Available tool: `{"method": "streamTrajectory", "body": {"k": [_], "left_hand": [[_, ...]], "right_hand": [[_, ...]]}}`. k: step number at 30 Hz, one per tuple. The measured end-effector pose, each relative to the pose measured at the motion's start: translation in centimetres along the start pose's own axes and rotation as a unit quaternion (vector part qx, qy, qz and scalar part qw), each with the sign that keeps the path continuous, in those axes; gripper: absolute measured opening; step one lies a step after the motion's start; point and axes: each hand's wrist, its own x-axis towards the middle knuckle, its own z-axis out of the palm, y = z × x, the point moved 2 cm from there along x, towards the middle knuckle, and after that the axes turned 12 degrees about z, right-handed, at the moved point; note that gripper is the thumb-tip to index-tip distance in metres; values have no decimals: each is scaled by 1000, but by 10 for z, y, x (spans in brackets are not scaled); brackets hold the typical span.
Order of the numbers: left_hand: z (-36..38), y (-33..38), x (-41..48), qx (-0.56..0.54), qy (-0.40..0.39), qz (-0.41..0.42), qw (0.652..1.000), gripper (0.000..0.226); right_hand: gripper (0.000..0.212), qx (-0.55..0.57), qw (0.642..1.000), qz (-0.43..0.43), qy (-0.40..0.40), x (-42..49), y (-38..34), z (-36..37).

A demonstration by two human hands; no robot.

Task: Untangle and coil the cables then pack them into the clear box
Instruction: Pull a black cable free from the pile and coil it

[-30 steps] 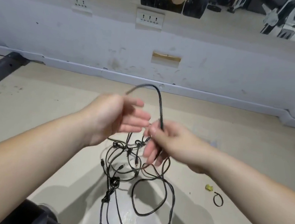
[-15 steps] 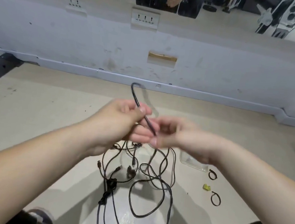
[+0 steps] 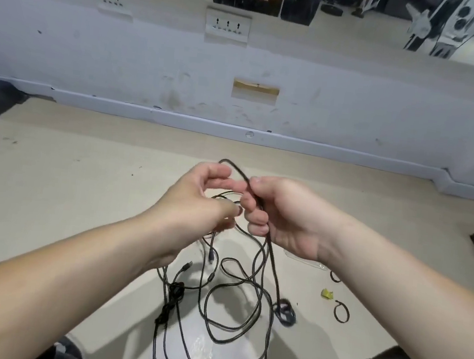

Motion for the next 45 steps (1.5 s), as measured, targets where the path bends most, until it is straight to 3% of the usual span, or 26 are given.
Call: {"method": "streamTrajectory", "body": {"k": [2, 3, 5, 7, 9, 11, 15, 17, 18, 20, 22, 24, 26, 27, 29, 31, 33, 36, 39, 42, 45], "left_hand": [[-4, -5, 0, 38, 42, -23, 998, 66], [-4, -8, -1, 62, 22, -40, 997, 68], [2, -13, -9, 123, -115, -61, 984, 63], [11, -19, -17, 164, -224, -44, 960, 40], [13, -17, -15, 179, -202, 11, 963, 9], [11, -7, -9, 146, -166, 42, 974, 12], [11, 11, -9, 81, -211, 5, 974, 15], [14, 12, -14, 117, -222, 25, 968, 4], [14, 13, -14, 121, -208, 38, 970, 9], [10, 22, -7, 72, -144, 55, 985, 13], [-3, 31, 5, -22, -44, 63, 997, 16], [-14, 34, 14, -124, 35, 52, 990, 17], [-20, 29, 15, -148, 64, 32, 986, 17], [-22, 24, 14, -118, 70, 23, 990, 17], [-31, 14, 16, 71, 58, 29, 995, 19], [-44, 11, 17, 342, 17, 71, 937, 17], [-46, 14, 11, 478, -9, 151, 866, 20], [-27, 13, -5, 440, -117, 310, 835, 42], [-14, 7, -13, 426, -216, 341, 809, 34], [-21, 10, -4, 414, -189, 311, 834, 18], [-28, 15, 4, 325, -119, 252, 904, 12]], "right_hand": [[25, 43, 999, -20, 0, 2, -4, 3], [25, 72, 997, -31, -9, 2, -8, 4], [24, 133, 989, -51, -33, 2, -16, 4], [24, 181, 980, -61, -51, 1, -23, 3], [25, 198, 977, -61, -51, 2, -26, -2], [30, 188, 980, -48, -48, 5, -24, -5], [34, 187, 979, -35, -71, 4, -18, -7], [23, 132, 988, -30, -71, 3, -14, -8], [22, 71, 995, -30, -61, 1, -12, -9], [39, -111, 992, -35, -39, 2, -6, -10], [65, -270, 962, -15, -26, 3, 3, -9], [69, -362, 930, 39, -47, 1, 12, -8], [69, -403, 911, 75, -46, -1, 17, -10], [69, -396, 914, 84, -23, -1, 18, -12], [73, -362, 928, 80, 40, 2, 15, -17], [81, -307, 946, 60, 84, 4, 11, -19], [83, -247, 964, 31, 90, 4, 9, -16], [83, -179, 982, 13, 53, 2, 8, -6], [94, -99, 994, 44, -18, 1, 7, -2], [96, -2, 994, 83, -67, -3, 2, -6], [77, -6, 992, 97, -83, -7, -5, -14]]}}
